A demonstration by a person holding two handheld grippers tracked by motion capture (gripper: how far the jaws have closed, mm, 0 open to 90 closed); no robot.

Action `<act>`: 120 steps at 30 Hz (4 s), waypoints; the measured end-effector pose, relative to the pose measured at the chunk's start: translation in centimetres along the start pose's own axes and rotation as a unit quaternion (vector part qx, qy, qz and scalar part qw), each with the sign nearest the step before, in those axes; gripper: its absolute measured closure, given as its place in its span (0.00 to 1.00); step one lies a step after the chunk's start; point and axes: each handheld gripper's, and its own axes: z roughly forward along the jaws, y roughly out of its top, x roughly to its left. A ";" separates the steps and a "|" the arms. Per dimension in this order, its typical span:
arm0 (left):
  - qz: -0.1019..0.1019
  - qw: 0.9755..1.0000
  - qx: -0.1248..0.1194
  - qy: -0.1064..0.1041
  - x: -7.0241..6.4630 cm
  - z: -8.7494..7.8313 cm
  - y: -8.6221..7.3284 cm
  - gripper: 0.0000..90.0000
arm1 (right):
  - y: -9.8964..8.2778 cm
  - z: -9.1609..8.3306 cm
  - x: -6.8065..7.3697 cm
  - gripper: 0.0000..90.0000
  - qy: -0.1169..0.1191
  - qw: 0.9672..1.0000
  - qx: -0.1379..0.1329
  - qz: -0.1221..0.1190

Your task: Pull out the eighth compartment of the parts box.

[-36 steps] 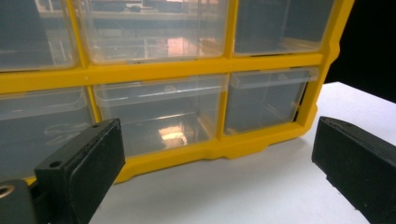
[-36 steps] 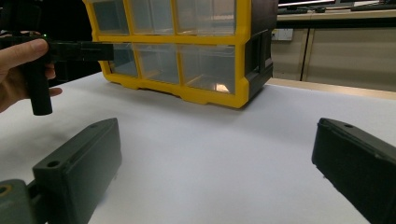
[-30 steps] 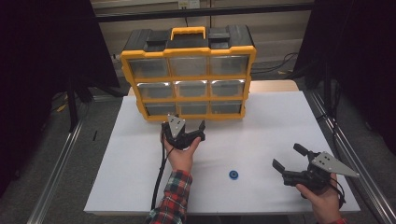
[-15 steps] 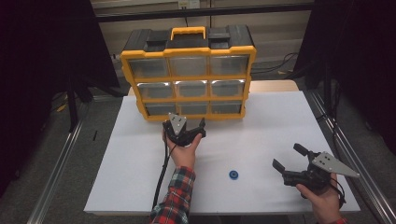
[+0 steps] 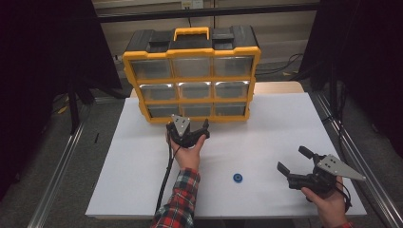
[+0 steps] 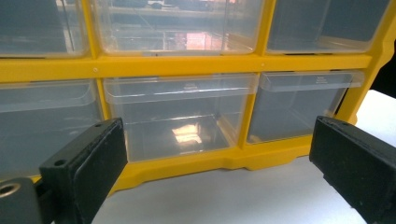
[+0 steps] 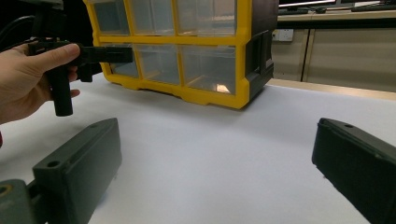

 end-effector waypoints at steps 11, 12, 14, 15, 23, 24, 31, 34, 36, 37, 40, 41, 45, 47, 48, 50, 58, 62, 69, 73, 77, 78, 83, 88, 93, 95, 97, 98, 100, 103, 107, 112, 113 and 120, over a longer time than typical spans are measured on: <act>0.007 1.000 0.006 0.011 -0.1 0.8 0.7 0.04 | 0.0 0.0 0.0 0.01 0.001 1.000 0.001 0.000; 0.006 1.000 0.005 0.008 -0.1 0.9 0.6 0.04 | 0.0 0.0 0.0 0.01 0.001 1.000 0.000 -0.001; 0.006 1.000 0.007 0.015 0.0 1.0 0.6 0.04 | 0.0 0.0 0.0 0.01 0.001 1.000 0.001 -0.001; 0.010 1.000 0.010 0.011 0.1 1.1 0.5 0.04 | 0.0 0.0 0.0 0.01 0.000 1.000 0.000 -0.002; 0.008 1.000 0.009 0.023 0.3 1.5 0.2 0.04 | 0.0 0.0 0.0 0.01 0.000 1.000 0.001 -0.002; 0.009 1.000 0.011 0.025 0.3 1.6 0.2 0.04 | 0.0 0.0 0.0 0.01 0.000 1.000 0.001 -0.001; 0.005 1.000 0.014 0.026 0.2 2.0 -0.1 0.04 | 0.0 0.0 0.0 0.01 0.001 1.000 0.001 -0.001; 0.007 0.999 0.016 0.031 0.3 2.1 -0.2 0.05 | 0.0 0.0 0.0 0.01 0.001 1.000 0.000 -0.002; 0.008 0.999 0.016 0.032 0.4 2.1 -0.2 0.05 | 0.0 0.0 0.0 0.01 0.000 1.000 0.001 -0.002; 0.008 0.999 0.014 0.032 0.5 2.2 -0.1 0.05 | 0.0 0.0 0.0 0.01 0.001 1.000 0.001 -0.002; 0.018 0.999 0.020 0.033 0.2 2.5 0.4 0.03 | 0.0 0.0 0.0 0.01 0.000 1.000 0.000 -0.001; 0.018 0.999 0.018 0.029 0.2 2.6 0.6 0.04 | 0.0 0.0 0.0 0.01 0.001 1.000 0.001 -0.002; 0.008 0.999 0.015 0.039 0.2 2.9 0.7 0.05 | 0.0 0.0 0.0 0.01 0.001 1.000 0.000 -0.001; 0.011 0.999 0.017 0.034 0.3 3.1 0.5 0.05 | 0.0 0.0 0.0 0.01 0.000 1.000 0.001 -0.001; 0.007 0.999 0.019 0.035 0.2 3.1 0.5 0.05 | 0.0 0.0 0.0 0.01 0.001 1.000 0.001 -0.001; 0.010 0.999 0.017 0.040 0.1 3.2 0.5 0.05 | 0.0 0.0 0.0 0.01 0.002 1.000 0.002 -0.002; 0.011 0.999 0.018 0.040 -0.1 3.9 1.3 0.04 | 0.0 0.0 0.0 0.01 0.003 1.000 0.001 -0.001; 0.008 0.999 0.017 0.038 -0.1 4.2 1.1 0.04 | 0.0 0.0 0.0 0.01 0.003 1.000 0.002 -0.002; 0.034 0.998 0.021 0.043 -0.3 4.6 1.2 0.04 | 0.0 0.0 0.0 0.01 0.004 1.000 0.001 -0.002; 0.049 0.998 0.021 0.044 -0.4 4.7 1.3 0.04 | 0.0 0.0 0.0 0.01 0.004 1.000 0.002 -0.002; 0.060 0.997 0.020 0.052 -0.5 4.7 1.3 0.04 | 0.0 0.0 0.0 0.01 0.006 1.000 0.003 -0.002; 0.061 0.997 0.019 0.053 -0.5 4.7 1.3 0.04 | 0.0 0.0 0.0 0.01 0.005 1.000 0.002 -0.002; 0.073 0.996 0.012 0.059 -0.5 4.7 1.4 0.05 | 0.0 0.0 0.0 0.01 0.005 1.000 0.002 -0.003; 0.087 0.994 0.003 0.065 -0.4 4.6 1.5 0.05 | 0.0 0.0 -0.1 0.01 0.005 1.000 0.002 -0.003; 0.097 0.993 0.000 0.068 -0.5 4.6 1.4 0.05 | 0.0 0.0 -0.1 0.01 0.005 1.000 0.002 -0.003; 0.102 0.992 0.002 0.070 -0.4 4.6 1.4 0.05 | 0.0 0.0 0.0 0.01 0.003 1.000 0.000 0.001; 0.111 0.991 0.002 0.069 -0.5 4.7 1.3 0.05 | 0.0 0.0 0.0 0.01 0.001 1.000 0.002 0.002; 0.117 0.991 0.005 0.070 -0.5 4.7 1.3 0.05 | 0.0 0.0 0.0 0.01 0.002 1.000 0.001 0.002; 0.125 0.989 0.005 0.072 -0.4 4.7 1.3 0.05 | 0.0 0.0 0.0 0.01 0.003 1.000 0.002 0.001; 0.140 0.987 0.010 0.079 -0.4 4.7 1.3 0.05 | 0.0 0.0 0.0 0.01 0.001 1.000 0.003 0.001; 0.186 0.979 0.010 0.086 -0.5 4.7 1.2 0.06 | 0.0 0.0 0.0 0.01 0.003 1.000 0.004 -0.002; 0.236 0.967 0.005 0.099 -0.6 4.6 1.3 0.07 | 0.0 0.0 0.0 0.01 0.001 1.000 0.003 0.002; 0.241 0.966 0.004 0.097 -0.6 4.7 1.3 0.08 | 0.0 0.0 0.0 0.01 0.001 1.000 0.003 0.002; 0.295 0.949 0.011 0.108 -0.7 4.6 1.2 0.18 | 0.0 0.0 -0.1 0.01 0.003 1.000 0.002 0.001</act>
